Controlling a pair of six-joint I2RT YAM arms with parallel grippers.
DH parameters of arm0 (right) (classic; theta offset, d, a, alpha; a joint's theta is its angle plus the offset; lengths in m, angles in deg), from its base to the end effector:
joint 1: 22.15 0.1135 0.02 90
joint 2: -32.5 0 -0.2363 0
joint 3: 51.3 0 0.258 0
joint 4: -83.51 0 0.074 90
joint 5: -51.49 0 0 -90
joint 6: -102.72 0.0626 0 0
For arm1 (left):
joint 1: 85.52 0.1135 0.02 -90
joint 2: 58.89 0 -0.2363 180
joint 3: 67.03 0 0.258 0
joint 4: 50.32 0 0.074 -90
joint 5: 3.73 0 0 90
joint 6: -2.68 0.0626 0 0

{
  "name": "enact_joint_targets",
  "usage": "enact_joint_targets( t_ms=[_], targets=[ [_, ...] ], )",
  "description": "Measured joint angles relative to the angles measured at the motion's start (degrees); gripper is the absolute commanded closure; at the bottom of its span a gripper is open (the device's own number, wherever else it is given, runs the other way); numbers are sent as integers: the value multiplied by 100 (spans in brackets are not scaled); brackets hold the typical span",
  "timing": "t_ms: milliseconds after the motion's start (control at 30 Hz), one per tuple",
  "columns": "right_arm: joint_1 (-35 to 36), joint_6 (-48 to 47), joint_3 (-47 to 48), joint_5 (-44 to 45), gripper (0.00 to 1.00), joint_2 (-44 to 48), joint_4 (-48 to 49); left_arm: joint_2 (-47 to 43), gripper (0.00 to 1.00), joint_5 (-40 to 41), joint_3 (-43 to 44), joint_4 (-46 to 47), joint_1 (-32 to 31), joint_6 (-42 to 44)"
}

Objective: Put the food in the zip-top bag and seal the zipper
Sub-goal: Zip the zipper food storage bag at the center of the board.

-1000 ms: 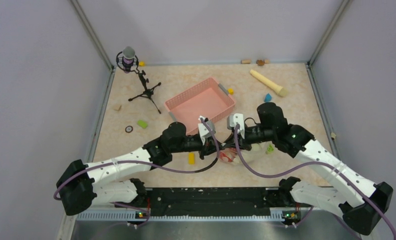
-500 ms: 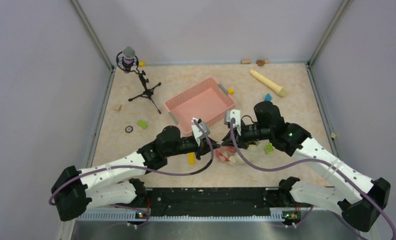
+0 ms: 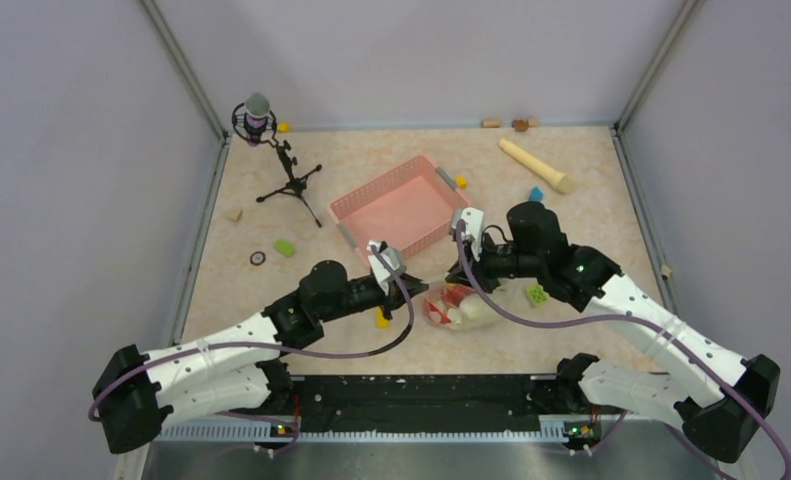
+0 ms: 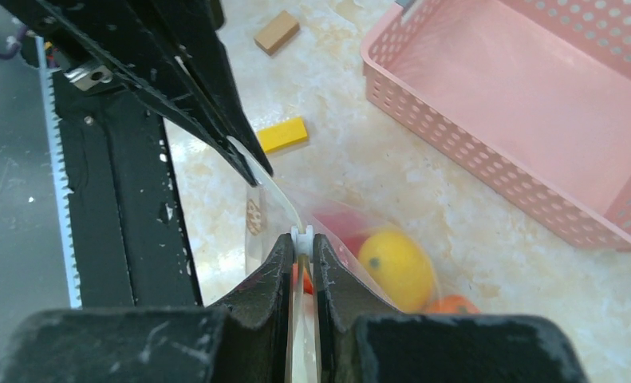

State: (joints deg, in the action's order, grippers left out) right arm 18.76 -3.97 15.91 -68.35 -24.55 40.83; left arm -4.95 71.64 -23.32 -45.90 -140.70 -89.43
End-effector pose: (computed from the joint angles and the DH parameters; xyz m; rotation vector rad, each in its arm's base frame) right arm 0.1713 0.1896 0.2883 -1.3028 1.7218 0.8024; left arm 0.1404 -0.2296 0.2451 0.9638 1.4757 -0.9555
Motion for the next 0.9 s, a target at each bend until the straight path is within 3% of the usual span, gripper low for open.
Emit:
enact_joint_targets(
  t_ms=[500, 900],
  targets=[
    [26, 1281, 4, 2079, 100, 153, -236, -446, 100, 704, -234, -17, 0, 83],
    [35, 1845, 2, 3152, 100, 299, -435, -485, 100, 953, -262, -11, 0, 83]
  ],
)
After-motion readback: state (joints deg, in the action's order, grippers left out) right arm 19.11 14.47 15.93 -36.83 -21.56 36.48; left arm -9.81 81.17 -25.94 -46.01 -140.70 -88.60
